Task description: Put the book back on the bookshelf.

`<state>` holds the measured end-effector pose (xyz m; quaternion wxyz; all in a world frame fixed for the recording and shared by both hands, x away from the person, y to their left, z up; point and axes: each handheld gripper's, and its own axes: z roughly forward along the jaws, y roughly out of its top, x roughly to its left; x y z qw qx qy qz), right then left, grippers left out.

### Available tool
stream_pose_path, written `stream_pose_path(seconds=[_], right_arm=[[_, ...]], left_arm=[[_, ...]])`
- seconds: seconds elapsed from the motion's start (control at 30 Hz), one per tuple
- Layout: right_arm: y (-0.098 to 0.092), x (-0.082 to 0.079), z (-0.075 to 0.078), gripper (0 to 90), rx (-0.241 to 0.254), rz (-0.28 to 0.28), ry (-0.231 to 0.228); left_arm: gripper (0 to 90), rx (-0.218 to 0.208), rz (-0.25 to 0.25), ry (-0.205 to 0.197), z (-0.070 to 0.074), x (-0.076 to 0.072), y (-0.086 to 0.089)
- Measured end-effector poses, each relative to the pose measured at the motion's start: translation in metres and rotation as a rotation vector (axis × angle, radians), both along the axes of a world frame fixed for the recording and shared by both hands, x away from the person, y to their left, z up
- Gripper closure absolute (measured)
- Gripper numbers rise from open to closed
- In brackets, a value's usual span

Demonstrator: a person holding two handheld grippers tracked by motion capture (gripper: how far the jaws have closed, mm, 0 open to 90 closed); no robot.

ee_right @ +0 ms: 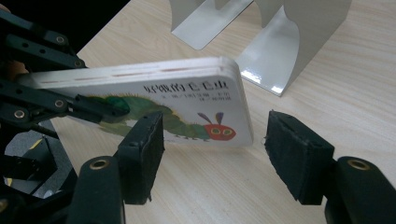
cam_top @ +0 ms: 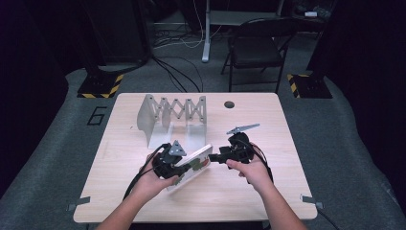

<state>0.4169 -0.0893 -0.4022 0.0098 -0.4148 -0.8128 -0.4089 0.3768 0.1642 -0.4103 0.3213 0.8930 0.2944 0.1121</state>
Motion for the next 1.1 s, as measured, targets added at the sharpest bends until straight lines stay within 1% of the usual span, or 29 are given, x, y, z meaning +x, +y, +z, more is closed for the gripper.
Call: stream_pose_path(seconds=[0.1, 0.13, 0.23, 0.33, 0.37, 0.53, 0.63, 0.73, 0.77, 0.97, 1.1], right_arm=[[-0.001, 0.0, 0.0, 37.1, -0.002, -0.001, 0.0], [-0.002, 0.001, 0.0, 37.1, -0.001, -0.002, -0.003], [-0.003, 0.001, 0.0, 37.1, 0.003, -0.001, -0.009], [-0.004, 0.001, 0.0, 37.1, 0.004, -0.005, -0.008], [-0.004, 0.001, 0.0, 37.1, 0.005, -0.005, -0.008], [-0.004, 0.001, 0.001, 37.1, 0.007, -0.009, -0.004], [-0.005, 0.001, 0.001, 37.2, 0.011, -0.013, 0.001], [-0.006, 0.002, 0.0, 37.1, 0.008, -0.01, -0.005], [-0.006, 0.002, 0.0, 37.1, 0.008, -0.01, -0.004], [-0.006, 0.001, 0.001, 37.2, 0.011, -0.017, 0.0], [-0.006, 0.001, 0.001, 37.2, 0.009, -0.015, -0.003]], left_arm=[[76.3, -0.005, 0.011, -0.006, 0.004, 0.003, 0.004], [76.3, -0.011, 0.013, 0.001, 0.005, 0.003, 0.004], [76.3, -0.018, 0.026, 0.002, 0.01, 0.005, 0.007], [76.3, -0.015, 0.037, -0.007, 0.013, 0.006, 0.008], [76.3, -0.008, 0.038, -0.007, 0.015, 0.006, 0.008], [76.3, -0.007, 0.048, -0.008, 0.019, 0.008, 0.01], [76.3, -0.013, 0.066, -0.013, 0.022, 0.01, 0.012], [76.3, -0.01, 0.084, -0.013, 0.026, 0.012, 0.016], [76.3, -0.014, 0.088, -0.02, 0.027, 0.013, 0.017], [76.3, -0.025, 0.105, -0.009, 0.031, 0.015, 0.025], [76.3, -0.026, 0.121, -0.014, 0.033, 0.016, 0.03]])
